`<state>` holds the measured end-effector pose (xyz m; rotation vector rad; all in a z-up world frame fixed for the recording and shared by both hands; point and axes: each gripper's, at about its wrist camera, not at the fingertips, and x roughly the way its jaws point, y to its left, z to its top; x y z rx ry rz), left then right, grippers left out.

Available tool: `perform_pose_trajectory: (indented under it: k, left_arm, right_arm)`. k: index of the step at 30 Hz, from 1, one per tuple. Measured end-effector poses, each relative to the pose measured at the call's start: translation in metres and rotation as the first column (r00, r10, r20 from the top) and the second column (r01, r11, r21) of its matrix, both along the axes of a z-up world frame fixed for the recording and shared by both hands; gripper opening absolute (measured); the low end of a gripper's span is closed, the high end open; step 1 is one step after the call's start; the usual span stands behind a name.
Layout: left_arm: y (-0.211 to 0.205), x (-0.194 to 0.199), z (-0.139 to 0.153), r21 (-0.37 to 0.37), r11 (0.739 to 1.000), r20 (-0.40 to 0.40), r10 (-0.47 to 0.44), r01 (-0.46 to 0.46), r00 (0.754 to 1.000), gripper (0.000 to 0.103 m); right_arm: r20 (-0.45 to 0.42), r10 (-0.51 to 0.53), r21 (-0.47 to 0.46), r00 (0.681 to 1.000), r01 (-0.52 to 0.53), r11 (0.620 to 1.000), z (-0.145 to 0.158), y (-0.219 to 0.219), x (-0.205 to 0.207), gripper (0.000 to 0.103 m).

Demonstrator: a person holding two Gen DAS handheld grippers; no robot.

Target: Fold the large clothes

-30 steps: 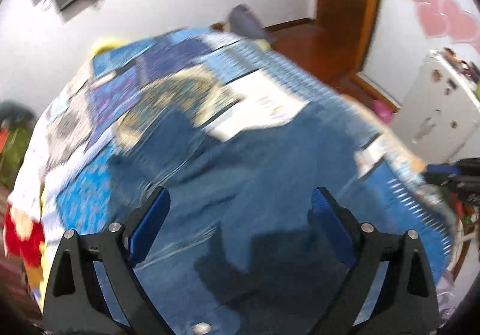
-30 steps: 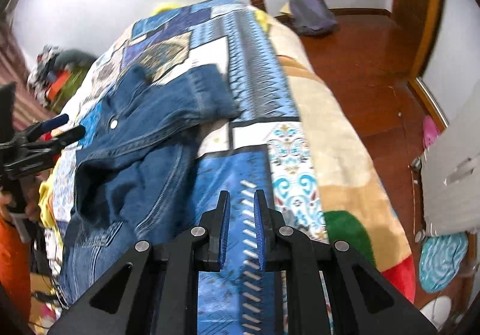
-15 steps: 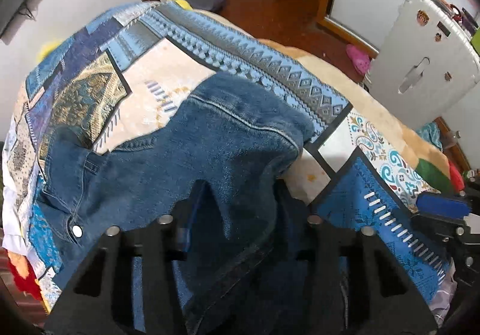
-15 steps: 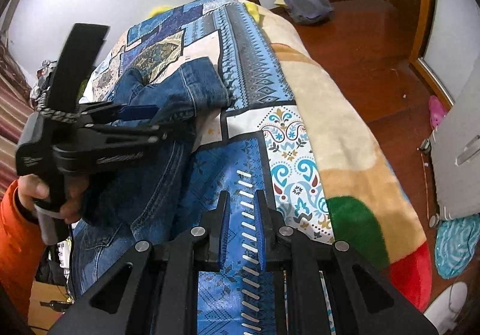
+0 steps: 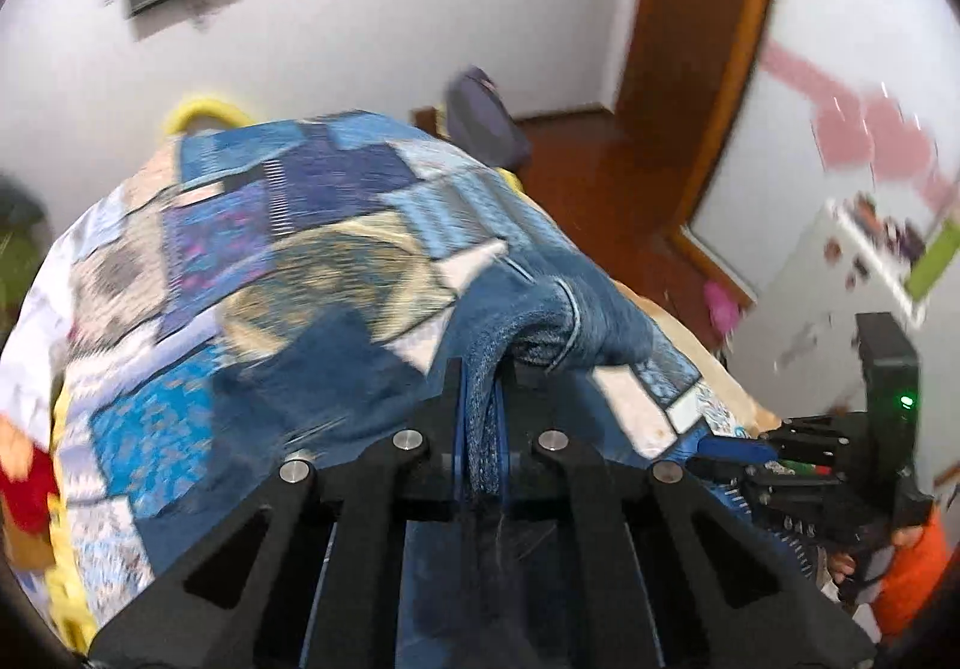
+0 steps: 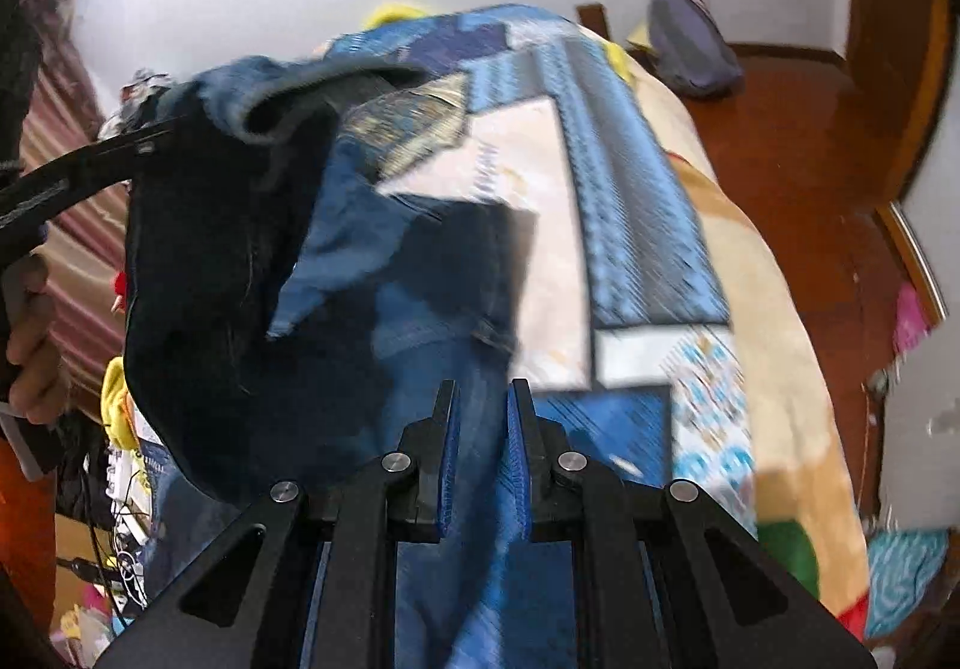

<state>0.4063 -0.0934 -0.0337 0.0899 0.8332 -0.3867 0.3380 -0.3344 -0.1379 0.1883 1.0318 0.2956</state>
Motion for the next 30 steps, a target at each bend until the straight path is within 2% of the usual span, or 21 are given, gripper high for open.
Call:
perform_pose_trajectory:
  k: [3,5,8,10,12,14,16,19,24,27,28,29,30]
  left_arm:
    - [0.058,-0.014,-0.003,-0.028,0.995,-0.006,0.094,-0.094,0.996,0.008]
    - [0.094,-0.027,-0.015,-0.026,0.987,-0.026,0.160,-0.160,0.987,0.008]
    - [0.143,-0.050,-0.048,-0.016,0.969,-0.095,0.243,-0.245,0.965,0.008]
    - [0.169,-0.068,-0.076,-0.008,0.958,-0.143,0.281,-0.285,0.949,0.008]
    - [0.192,-0.086,-0.108,-0.040,0.950,-0.222,0.292,-0.308,0.930,0.010]
    - [0.204,-0.100,-0.138,-0.081,0.945,-0.302,0.281,-0.318,0.911,0.012]
    - [0.212,-0.113,-0.162,-0.109,0.937,-0.340,0.278,-0.331,0.898,0.017]
    - [0.213,-0.129,-0.177,-0.175,0.924,-0.355,0.264,-0.341,0.897,0.019]
    - [0.213,-0.142,-0.183,-0.205,0.920,-0.357,0.247,-0.334,0.901,0.028]
    - [0.216,-0.138,-0.181,-0.243,0.906,-0.369,0.243,-0.346,0.897,0.037]
    - [0.218,-0.136,-0.181,-0.256,0.898,-0.380,0.245,-0.356,0.892,0.044]
    - [0.219,-0.134,-0.182,-0.253,0.893,-0.389,0.259,-0.373,0.884,0.060]
    - [0.221,-0.133,-0.183,-0.232,0.885,-0.392,0.295,-0.404,0.871,0.066]
  right_arm:
    - [-0.006,0.047,-0.036,0.999,-0.047,0.998,-0.005,0.021,0.010,0.011]
    - [-0.043,0.074,-0.063,0.996,-0.076,0.995,-0.017,0.031,0.016,0.011]
    - [-0.109,0.075,-0.114,0.991,-0.087,0.990,-0.046,0.038,0.022,0.011]
    - [-0.088,0.076,-0.125,0.993,-0.087,0.988,-0.052,0.039,0.017,0.011]
    - [-0.061,0.104,-0.161,0.993,-0.113,0.980,-0.050,0.042,0.010,0.011]
    - [-0.055,0.119,-0.204,0.991,-0.127,0.971,-0.052,0.047,0.005,0.011]
    - [-0.057,0.120,-0.247,0.991,-0.131,0.960,-0.053,0.053,-0.001,0.011]
    - [-0.053,0.118,-0.323,0.992,-0.128,0.938,-0.053,0.060,-0.004,0.011]
    - [-0.058,0.093,-0.367,0.994,-0.108,0.924,-0.052,0.062,-0.014,0.011]
    - [-0.071,0.070,-0.379,0.995,-0.092,0.921,-0.054,0.055,-0.021,0.011]
    - [-0.071,0.071,-0.360,0.995,-0.092,0.929,-0.055,0.052,-0.024,0.011]
    - [-0.074,0.068,-0.338,0.995,-0.089,0.937,-0.056,0.048,-0.025,0.011]
    - [-0.079,0.062,-0.318,0.995,-0.084,0.944,-0.057,0.045,-0.025,0.011]
